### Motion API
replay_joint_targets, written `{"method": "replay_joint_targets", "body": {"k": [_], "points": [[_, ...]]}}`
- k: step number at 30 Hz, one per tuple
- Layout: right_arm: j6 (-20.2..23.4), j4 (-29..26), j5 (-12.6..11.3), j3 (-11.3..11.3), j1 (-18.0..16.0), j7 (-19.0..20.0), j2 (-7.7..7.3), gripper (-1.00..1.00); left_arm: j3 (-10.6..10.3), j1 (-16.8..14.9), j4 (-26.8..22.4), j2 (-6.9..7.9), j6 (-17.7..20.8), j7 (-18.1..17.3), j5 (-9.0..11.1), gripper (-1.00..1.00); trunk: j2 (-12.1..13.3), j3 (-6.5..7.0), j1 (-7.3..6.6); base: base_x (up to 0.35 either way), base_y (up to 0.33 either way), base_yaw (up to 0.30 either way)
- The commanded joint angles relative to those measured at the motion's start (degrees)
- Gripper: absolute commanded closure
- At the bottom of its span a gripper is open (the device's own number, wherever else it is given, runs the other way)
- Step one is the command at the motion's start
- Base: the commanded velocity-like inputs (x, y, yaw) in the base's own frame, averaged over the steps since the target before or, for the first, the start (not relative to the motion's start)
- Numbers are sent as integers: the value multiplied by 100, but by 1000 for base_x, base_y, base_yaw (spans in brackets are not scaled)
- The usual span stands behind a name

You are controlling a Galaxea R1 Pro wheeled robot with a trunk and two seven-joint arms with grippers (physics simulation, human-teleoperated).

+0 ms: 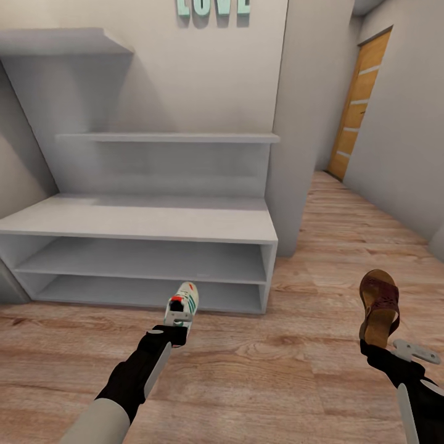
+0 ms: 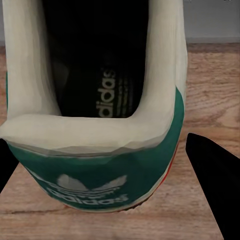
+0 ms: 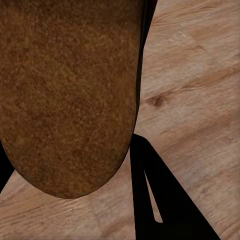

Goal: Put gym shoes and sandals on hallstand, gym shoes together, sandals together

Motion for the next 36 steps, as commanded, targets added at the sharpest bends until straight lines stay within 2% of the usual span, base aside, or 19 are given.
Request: {"method": "replay_joint_targets", "body": {"k": [1, 7, 20, 36], "points": [[35, -7, -10, -5, -3, 0, 0, 100, -16, -3, -9, 2, 25, 46, 48, 100, -2, -5, -1, 92, 0, 0], [34, -7, -10, -5, -5, 0, 0, 100, -17, -11, -34, -6, 32, 46, 48, 100, -2, -5, -1, 204, 0, 0], [32, -7, -10, -5, -6, 0, 0, 100, -31, -11, -48, -32, 33, 46, 48, 100, -2, -5, -1, 37, 0, 0], [32, -7, -10, -5, -5, 0, 0, 100, -42, -11, -29, -52, 33, 46, 49, 100, -2, -5, -1, 310, 0, 0]]}}
